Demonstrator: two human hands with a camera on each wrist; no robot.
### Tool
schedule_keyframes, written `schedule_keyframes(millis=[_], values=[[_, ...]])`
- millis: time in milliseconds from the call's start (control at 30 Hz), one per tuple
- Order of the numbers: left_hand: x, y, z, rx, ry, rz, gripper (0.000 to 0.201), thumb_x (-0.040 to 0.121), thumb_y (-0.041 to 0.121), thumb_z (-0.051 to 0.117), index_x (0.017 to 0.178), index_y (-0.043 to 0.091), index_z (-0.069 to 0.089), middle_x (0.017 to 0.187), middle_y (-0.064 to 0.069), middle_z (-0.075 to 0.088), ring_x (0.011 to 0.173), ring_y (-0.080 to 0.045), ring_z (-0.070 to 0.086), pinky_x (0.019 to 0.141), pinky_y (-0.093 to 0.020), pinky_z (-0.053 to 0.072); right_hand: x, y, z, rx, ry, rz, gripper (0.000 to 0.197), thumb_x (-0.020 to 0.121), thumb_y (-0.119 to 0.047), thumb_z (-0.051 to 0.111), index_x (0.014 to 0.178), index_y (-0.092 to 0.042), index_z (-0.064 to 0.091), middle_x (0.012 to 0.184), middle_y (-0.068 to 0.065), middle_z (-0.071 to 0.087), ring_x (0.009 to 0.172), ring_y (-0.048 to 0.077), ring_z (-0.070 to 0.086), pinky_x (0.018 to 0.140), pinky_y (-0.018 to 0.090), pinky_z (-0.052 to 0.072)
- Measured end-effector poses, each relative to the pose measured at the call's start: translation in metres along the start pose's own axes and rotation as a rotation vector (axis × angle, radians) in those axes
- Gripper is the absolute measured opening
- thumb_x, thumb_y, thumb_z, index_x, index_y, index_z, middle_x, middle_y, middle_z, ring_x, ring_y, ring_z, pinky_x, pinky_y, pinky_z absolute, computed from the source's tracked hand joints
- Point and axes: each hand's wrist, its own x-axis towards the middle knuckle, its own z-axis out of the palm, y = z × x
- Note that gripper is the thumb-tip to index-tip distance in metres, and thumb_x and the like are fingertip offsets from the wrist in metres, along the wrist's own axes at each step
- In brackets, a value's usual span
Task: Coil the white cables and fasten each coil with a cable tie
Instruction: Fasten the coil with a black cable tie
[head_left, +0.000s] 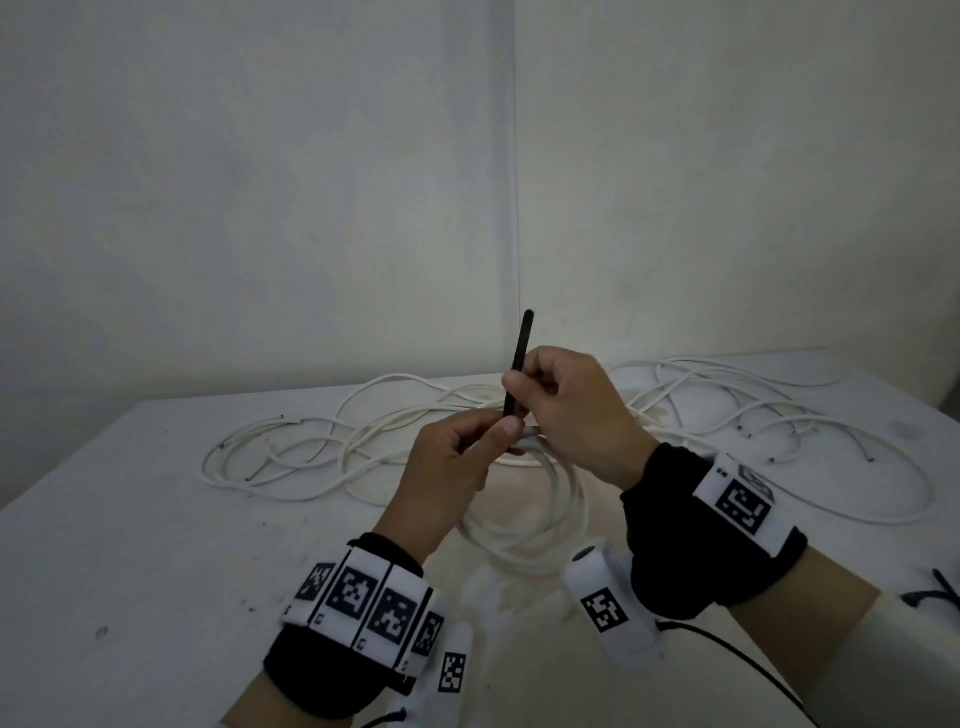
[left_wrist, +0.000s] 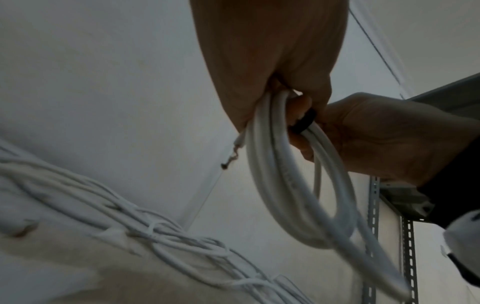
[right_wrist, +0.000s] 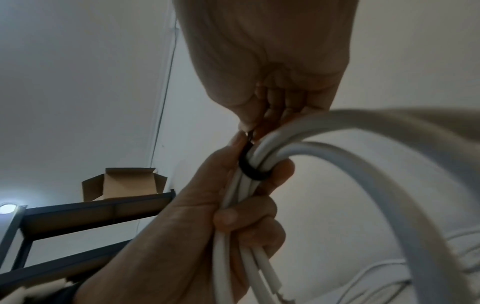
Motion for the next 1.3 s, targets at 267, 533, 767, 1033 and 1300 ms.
schedule_keyframes(millis=[267, 533, 767, 1033, 1300], values=[[0.001, 0.005, 0.005, 0.024, -0.03, 0.101, 0.018, 0.09, 0.012, 0.053, 0.082, 0.019, 0.068, 0.055, 0.019, 0.063, 0.048, 0.008, 0.052, 0.052, -0.003, 0.035, 0.001, 0.0, -0.004, 0.064, 0.069, 0.001, 0.029, 0.089, -0.011, 0.058, 0.062, -0.019, 0.049, 0.06, 0.001, 0.052, 0.059, 0.019, 0.055, 0.06, 0.03, 0.045], [0.008, -0.001, -0.018, 0.0, 0.143, 0.059, 0.018, 0.091, 0.018, 0.053, 0.081, 0.02, 0.068, 0.052, 0.013, 0.059, 0.043, -0.002, 0.04, 0.046, -0.015, 0.036, -0.019, 0.021, -0.02, -0.064, -0.326, 0.019, 0.02, 0.095, -0.025, 0.045, 0.098, -0.019, 0.065, 0.099, 0.012, 0.069, 0.087, 0.02, 0.06, 0.08, 0.032, 0.047], [0.004, -0.003, -0.014, -0.073, 0.088, 0.047, 0.015, 0.09, 0.017, 0.051, 0.087, 0.014, 0.065, 0.057, 0.008, 0.062, 0.044, -0.003, 0.045, 0.049, -0.013, 0.041, -0.026, 0.016, -0.016, 0.173, -0.145, 0.142, 0.024, 0.097, -0.012, 0.042, 0.078, -0.011, 0.057, 0.063, 0.004, 0.063, 0.056, 0.016, 0.065, 0.057, 0.026, 0.054], [0.0, -0.004, -0.011, -0.169, 0.066, -0.078, 0.017, 0.092, 0.018, 0.049, 0.085, 0.01, 0.062, 0.045, 0.01, 0.037, 0.038, -0.005, 0.032, 0.042, -0.018, 0.035, -0.023, 0.018, -0.017, 0.203, -0.003, 0.187, 0.026, 0.096, -0.012, 0.044, 0.075, -0.015, 0.058, 0.073, 0.01, 0.062, 0.069, 0.03, 0.066, 0.067, 0.041, 0.057], [0.004, 0.005, -0.008, -0.102, 0.037, -0.049, 0.016, 0.092, 0.018, 0.051, 0.087, 0.015, 0.066, 0.046, 0.015, 0.036, 0.043, -0.002, 0.031, 0.043, -0.015, 0.032, -0.015, 0.015, -0.031, 0.288, 0.104, 0.173, 0.025, 0.096, -0.005, 0.042, 0.075, -0.007, 0.056, 0.061, 0.007, 0.053, 0.046, 0.004, 0.058, 0.048, 0.018, 0.053]])
